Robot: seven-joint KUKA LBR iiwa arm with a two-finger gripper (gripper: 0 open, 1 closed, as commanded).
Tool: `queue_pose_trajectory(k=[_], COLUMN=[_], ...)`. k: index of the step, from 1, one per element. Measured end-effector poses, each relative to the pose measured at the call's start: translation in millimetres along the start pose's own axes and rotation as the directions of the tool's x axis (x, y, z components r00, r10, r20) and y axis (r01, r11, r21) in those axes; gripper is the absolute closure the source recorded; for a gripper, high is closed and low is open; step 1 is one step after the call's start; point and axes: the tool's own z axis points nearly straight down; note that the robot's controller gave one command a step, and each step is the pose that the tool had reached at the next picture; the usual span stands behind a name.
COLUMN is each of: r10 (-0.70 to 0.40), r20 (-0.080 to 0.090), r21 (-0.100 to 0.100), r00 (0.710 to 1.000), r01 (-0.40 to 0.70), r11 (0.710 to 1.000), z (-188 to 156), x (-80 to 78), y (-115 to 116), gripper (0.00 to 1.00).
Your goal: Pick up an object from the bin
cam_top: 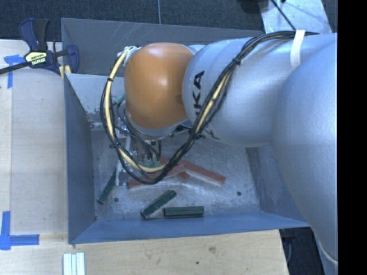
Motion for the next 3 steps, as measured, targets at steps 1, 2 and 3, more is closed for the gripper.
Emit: queue_pose_trajectory(k=[1, 2, 3], r10=[0.0, -0.006, -0.105], r20=[0.0, 0.006, 0.026], r21=[0.0, -0.002, -0.007], r00=[1.0, 1.0, 0.994], r01=[0.0, 0.006, 0.105], r11=[1.0, 1.0, 0.994], z=[0, 51, 112], x=[0.0, 6.7, 2.0], y=[0, -7, -33], gripper=[0.0, 0.0, 1.0])
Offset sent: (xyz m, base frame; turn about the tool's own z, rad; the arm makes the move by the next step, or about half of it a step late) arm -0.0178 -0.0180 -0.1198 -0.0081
